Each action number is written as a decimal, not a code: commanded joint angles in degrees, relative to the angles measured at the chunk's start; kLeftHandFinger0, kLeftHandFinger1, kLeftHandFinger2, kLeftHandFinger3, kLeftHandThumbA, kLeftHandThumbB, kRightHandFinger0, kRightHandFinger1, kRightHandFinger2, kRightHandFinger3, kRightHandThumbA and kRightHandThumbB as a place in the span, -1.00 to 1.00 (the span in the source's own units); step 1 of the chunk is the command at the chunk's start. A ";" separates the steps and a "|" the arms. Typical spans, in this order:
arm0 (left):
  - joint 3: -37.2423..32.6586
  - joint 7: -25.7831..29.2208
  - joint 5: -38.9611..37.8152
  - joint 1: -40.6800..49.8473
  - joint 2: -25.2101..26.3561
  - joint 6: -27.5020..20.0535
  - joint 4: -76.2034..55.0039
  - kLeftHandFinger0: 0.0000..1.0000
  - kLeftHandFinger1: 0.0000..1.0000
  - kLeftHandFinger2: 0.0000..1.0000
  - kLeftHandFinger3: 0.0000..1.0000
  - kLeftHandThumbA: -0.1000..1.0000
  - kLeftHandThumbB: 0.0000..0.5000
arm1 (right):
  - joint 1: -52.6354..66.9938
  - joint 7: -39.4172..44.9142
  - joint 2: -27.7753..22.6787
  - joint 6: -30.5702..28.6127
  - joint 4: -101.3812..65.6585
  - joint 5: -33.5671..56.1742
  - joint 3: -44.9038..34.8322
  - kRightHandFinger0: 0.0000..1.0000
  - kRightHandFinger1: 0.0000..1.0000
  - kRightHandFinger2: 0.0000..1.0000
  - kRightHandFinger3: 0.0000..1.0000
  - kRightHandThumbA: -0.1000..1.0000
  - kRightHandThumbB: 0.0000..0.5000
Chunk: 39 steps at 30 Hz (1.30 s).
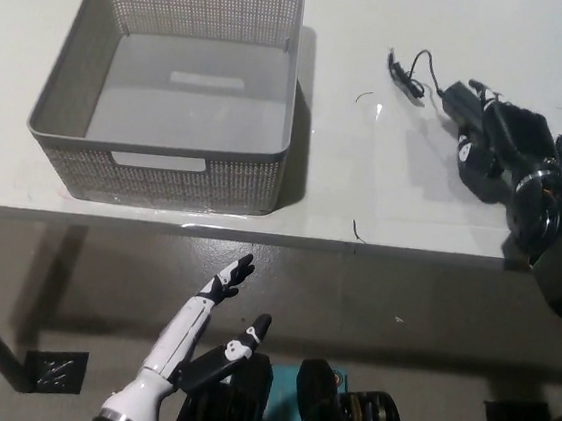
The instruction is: Use the right hand to pick up a black power cord and place it into a container on the left hand side
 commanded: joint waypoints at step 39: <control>0.62 -1.26 -1.30 -1.01 0.00 -0.87 -0.66 1.00 1.00 1.00 1.00 0.39 -0.93 | -15.77 -4.27 5.11 -2.82 -25.02 -0.39 -6.50 -1.00 -0.47 0.39 0.43 -1.00 -0.10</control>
